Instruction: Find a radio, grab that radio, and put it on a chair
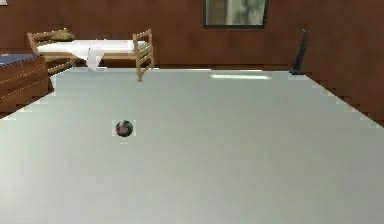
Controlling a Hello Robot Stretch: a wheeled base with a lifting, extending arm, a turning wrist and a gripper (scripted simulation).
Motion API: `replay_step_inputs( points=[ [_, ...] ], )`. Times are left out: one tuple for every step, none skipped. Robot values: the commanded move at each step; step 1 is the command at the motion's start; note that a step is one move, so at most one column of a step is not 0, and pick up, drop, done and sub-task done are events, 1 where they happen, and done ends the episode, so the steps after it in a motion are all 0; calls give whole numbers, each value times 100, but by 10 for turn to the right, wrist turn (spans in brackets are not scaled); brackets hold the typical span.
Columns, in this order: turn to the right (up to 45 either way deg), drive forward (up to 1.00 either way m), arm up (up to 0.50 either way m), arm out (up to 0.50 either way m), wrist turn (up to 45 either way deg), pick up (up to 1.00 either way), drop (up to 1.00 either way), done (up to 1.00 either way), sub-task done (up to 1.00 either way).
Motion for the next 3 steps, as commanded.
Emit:
replay_step_inputs(
  points=[
    [-390,0,0,0,0,0,0,0,0],
    [0,20,0,0,0,0,0,0,0],
    [450,0,0,0,0,0,0,0,0]
  ],
)
